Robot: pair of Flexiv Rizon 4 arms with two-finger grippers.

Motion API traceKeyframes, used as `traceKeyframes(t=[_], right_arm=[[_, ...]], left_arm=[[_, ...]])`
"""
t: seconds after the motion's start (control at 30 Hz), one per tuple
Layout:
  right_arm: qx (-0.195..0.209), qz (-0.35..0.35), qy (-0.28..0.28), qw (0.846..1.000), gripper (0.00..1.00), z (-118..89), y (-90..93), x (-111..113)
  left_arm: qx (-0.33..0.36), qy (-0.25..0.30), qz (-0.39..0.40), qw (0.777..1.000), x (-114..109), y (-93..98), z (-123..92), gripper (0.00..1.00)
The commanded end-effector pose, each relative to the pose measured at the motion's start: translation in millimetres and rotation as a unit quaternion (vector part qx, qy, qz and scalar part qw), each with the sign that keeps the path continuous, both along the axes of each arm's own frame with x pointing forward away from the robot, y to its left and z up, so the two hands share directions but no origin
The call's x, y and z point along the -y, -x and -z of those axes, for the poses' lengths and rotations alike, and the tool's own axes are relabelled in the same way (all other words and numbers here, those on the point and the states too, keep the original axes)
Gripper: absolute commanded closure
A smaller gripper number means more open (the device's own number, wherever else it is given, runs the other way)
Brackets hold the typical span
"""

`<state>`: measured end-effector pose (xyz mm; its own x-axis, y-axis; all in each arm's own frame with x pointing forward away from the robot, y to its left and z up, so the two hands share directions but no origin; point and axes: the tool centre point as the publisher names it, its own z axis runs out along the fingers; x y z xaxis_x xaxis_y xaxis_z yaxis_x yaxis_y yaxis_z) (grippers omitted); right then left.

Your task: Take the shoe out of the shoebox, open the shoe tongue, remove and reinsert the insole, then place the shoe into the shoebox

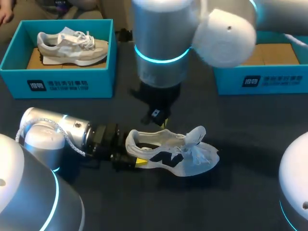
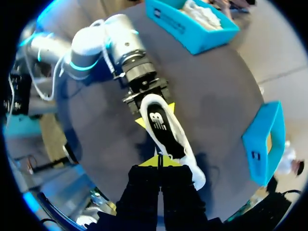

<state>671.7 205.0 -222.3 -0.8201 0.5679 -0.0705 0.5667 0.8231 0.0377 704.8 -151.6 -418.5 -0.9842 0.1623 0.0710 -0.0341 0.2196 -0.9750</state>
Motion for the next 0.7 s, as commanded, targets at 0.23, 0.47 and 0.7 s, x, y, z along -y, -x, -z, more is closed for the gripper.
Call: traceKeyframes(t=[0.23,0.47,0.7], right_arm=[[-0.025,-0.083,0.023,0.996,1.00,12,-4.6,-21],[-0.025,-0.083,0.023,0.996,1.00,12,-4.6,-21],[-0.005,-0.124,0.045,0.991,1.00,38,-6.9,-26]], left_arm=[[0.000,-0.001,0.000,1.000,0,0.9,0,1.00],[0.000,-0.001,0.000,1.000,0,0.9,0,1.00],[0.000,-0.001,0.000,1.000,0,0.9,0,1.00]])
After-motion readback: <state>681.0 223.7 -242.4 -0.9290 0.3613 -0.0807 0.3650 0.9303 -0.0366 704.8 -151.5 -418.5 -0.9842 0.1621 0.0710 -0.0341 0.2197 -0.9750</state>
